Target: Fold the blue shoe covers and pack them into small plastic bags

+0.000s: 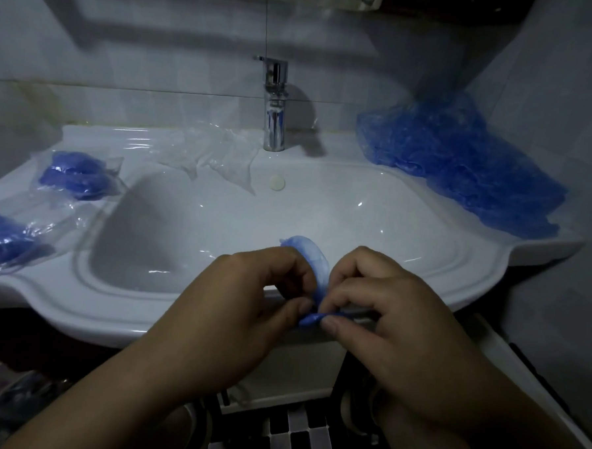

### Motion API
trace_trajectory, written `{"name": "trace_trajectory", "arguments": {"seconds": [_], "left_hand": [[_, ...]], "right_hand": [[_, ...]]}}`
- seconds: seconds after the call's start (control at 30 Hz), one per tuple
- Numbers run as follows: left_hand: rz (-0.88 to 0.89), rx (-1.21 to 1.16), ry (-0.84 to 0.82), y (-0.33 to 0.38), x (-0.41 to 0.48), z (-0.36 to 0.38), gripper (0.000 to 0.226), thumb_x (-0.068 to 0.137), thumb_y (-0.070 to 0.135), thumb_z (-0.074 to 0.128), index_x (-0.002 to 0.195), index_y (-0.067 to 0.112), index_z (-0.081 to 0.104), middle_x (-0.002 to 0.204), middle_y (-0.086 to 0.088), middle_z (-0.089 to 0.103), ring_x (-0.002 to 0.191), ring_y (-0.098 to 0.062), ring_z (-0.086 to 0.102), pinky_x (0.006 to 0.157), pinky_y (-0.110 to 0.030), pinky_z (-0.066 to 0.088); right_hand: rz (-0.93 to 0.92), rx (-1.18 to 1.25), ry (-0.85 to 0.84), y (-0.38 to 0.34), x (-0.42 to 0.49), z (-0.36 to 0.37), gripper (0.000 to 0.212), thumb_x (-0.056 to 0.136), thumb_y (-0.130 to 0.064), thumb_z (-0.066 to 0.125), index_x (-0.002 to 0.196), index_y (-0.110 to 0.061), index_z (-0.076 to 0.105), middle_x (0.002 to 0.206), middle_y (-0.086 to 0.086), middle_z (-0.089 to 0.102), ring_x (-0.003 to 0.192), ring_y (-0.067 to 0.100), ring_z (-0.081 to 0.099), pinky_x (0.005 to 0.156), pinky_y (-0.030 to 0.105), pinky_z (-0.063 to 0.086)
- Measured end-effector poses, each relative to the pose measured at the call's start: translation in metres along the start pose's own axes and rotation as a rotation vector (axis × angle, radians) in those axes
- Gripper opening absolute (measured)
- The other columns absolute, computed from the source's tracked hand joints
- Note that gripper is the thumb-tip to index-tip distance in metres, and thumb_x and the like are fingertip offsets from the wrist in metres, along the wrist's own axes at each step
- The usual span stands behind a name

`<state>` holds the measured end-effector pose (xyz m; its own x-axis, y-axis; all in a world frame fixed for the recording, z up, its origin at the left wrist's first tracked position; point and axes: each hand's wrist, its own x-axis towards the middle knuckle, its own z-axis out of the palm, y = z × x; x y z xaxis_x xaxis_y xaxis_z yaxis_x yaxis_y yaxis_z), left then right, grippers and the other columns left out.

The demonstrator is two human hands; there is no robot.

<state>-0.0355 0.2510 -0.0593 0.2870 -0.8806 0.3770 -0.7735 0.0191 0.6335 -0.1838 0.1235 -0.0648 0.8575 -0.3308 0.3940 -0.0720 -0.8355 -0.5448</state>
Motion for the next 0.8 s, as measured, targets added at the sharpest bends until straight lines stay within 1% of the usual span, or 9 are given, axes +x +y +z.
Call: {"name": "trace_trajectory", "arguments": {"seconds": [0.07,0.17,0.27,0.33,0.4,0.47,0.57,0.67,0.8], "left_hand": [[0.019,-0.021,-0.022,0.001,-0.001,-0.002,0.008,0.081,0.021,0.062,0.084,0.028,0.065,0.084,0.015,0.069,0.084,-0.005,0.066,0.075,-0.027,0.050],[0.010,-0.036,-0.025,0.002,0.000,-0.003,0.012,0.085,0.023,0.055,0.087,0.027,0.066,0.087,0.015,0.069,0.087,-0.005,0.066,0.076,-0.025,0.049],[-0.002,-0.087,0.022,0.003,0.000,-0.002,0.014,0.093,0.027,0.051,0.092,0.027,0.064,0.086,0.013,0.069,0.081,-0.006,0.066,0.066,-0.017,0.047],[-0.048,-0.109,0.046,0.004,0.001,0.000,0.006,0.094,0.027,0.058,0.095,0.032,0.060,0.088,0.014,0.067,0.079,-0.003,0.067,0.061,-0.014,0.047],[-0.091,-0.074,0.059,0.001,0.002,0.004,0.018,0.085,0.023,0.069,0.092,0.035,0.058,0.089,0.016,0.067,0.081,0.000,0.067,0.062,-0.016,0.051],[-0.117,-0.009,0.076,0.000,0.004,0.008,0.020,0.080,0.019,0.075,0.083,0.034,0.061,0.082,0.017,0.068,0.079,0.002,0.067,0.064,-0.015,0.050],[-0.125,0.060,0.074,-0.001,0.006,0.011,0.019,0.078,0.015,0.076,0.072,0.031,0.068,0.077,0.015,0.067,0.075,-0.002,0.065,0.066,-0.020,0.049],[-0.083,0.138,0.081,0.000,0.007,0.012,0.011,0.080,0.023,0.073,0.075,0.032,0.072,0.079,0.013,0.066,0.075,-0.003,0.062,0.069,-0.026,0.049],[-0.012,0.210,0.032,-0.004,0.006,0.008,0.018,0.079,0.035,0.057,0.082,0.034,0.074,0.090,0.018,0.064,0.084,-0.003,0.059,0.073,-0.023,0.047]], "right_hand": [[-0.010,0.027,-0.024,-0.002,0.000,-0.002,0.005,0.082,-0.027,0.063,0.077,-0.030,0.064,0.086,-0.013,0.057,0.090,0.010,0.058,0.075,0.025,0.046],[0.046,0.036,0.021,-0.004,0.002,0.001,0.004,0.082,-0.027,0.064,0.079,-0.030,0.065,0.078,-0.013,0.060,0.079,0.009,0.058,0.066,0.015,0.042],[0.140,0.118,0.082,-0.004,0.004,0.004,0.011,0.082,-0.020,0.072,0.083,-0.030,0.067,0.076,-0.009,0.063,0.072,0.008,0.060,0.062,0.012,0.044],[0.176,0.156,0.096,-0.005,0.005,0.005,0.013,0.081,-0.017,0.073,0.081,-0.028,0.065,0.074,-0.006,0.063,0.068,0.007,0.061,0.059,0.012,0.046],[0.203,0.141,0.116,-0.005,0.007,0.007,0.013,0.080,-0.019,0.074,0.080,-0.027,0.063,0.071,-0.006,0.062,0.064,0.005,0.060,0.057,0.012,0.045],[0.234,0.090,0.154,-0.005,0.008,0.011,0.015,0.078,-0.023,0.077,0.081,-0.027,0.062,0.069,-0.006,0.059,0.063,0.003,0.057,0.056,0.012,0.045],[0.187,-0.034,0.196,-0.004,0.009,0.013,0.018,0.075,-0.026,0.080,0.077,-0.029,0.063,0.076,-0.012,0.056,0.068,0.005,0.057,0.059,0.015,0.047],[0.112,-0.028,0.116,0.000,0.006,0.011,0.010,0.076,-0.032,0.078,0.078,-0.028,0.070,0.083,-0.012,0.057,0.076,0.007,0.060,0.067,0.025,0.052],[0.089,-0.068,0.000,0.004,0.004,0.004,0.027,0.068,-0.048,0.071,0.089,-0.031,0.071,0.087,-0.014,0.059,0.084,0.004,0.059,0.073,0.031,0.051]]}}
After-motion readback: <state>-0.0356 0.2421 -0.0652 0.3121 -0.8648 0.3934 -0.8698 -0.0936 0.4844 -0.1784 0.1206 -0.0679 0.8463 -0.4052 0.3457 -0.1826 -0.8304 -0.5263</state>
